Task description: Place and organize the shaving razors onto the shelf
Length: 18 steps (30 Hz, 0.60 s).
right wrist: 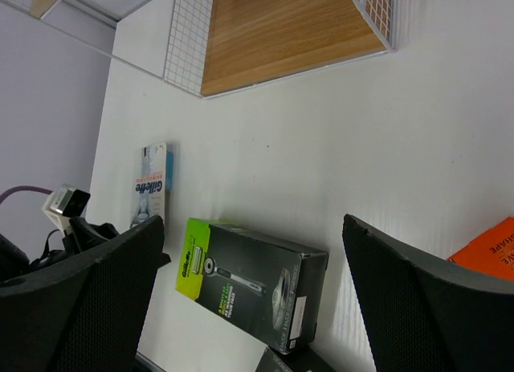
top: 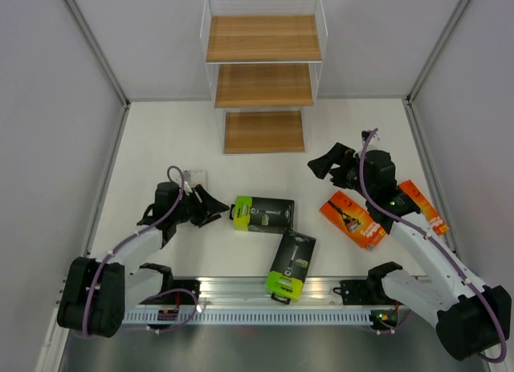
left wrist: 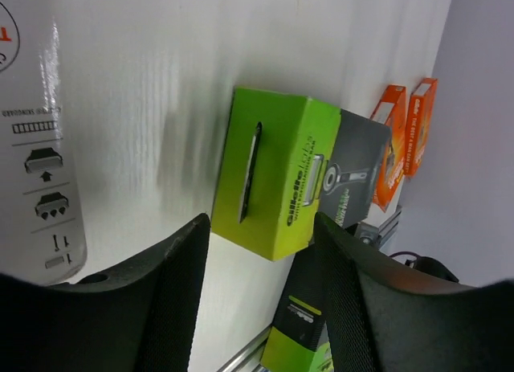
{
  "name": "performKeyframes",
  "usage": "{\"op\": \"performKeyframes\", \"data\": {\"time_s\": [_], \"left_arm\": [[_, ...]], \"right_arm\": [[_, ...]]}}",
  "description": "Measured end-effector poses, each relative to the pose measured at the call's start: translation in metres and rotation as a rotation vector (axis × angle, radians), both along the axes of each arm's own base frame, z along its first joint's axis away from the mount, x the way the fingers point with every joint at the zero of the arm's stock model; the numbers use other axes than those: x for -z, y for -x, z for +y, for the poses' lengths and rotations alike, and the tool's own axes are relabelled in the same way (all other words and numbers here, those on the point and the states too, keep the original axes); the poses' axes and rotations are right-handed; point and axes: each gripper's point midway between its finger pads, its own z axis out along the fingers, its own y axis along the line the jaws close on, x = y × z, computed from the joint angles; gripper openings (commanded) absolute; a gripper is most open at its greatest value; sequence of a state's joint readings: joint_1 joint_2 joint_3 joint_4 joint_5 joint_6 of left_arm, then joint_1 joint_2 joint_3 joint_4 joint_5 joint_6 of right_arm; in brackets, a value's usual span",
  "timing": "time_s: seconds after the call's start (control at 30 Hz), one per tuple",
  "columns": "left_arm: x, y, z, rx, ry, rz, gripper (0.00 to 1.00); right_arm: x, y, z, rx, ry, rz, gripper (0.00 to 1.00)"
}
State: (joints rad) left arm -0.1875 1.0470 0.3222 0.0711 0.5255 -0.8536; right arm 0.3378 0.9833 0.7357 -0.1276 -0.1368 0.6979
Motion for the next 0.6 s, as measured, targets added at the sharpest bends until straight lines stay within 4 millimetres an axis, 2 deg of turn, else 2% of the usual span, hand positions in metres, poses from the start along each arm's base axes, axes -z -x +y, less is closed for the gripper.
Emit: {"op": "performKeyframes", "data": {"time_s": [0.07,0.23,0.33,0.6], "left_arm": [[0.011,0.000,0.000,-0.013,0.010,0.030,0.52],[0.011,-0.016,-0.002,-0.040,0.023,-0.007,0.45],[0.014,-0.023,-0.002,-0.047,0.028,-0.016,0.43],[0.027,-0.024,-0.004,-0.037,0.035,-0.008,0.42]], "right_arm": [[0.000,0.005,-0.002,0.011,-0.013,-0.004,0.98],[0.004,0.008,-0.004,0.015,-0.014,0.014,0.98],[0.009,0.009,-0.005,0.014,0.006,0.025,0.98],[0.028,0.006,-0.005,0.009,0.046,0.073,0.98]]}}
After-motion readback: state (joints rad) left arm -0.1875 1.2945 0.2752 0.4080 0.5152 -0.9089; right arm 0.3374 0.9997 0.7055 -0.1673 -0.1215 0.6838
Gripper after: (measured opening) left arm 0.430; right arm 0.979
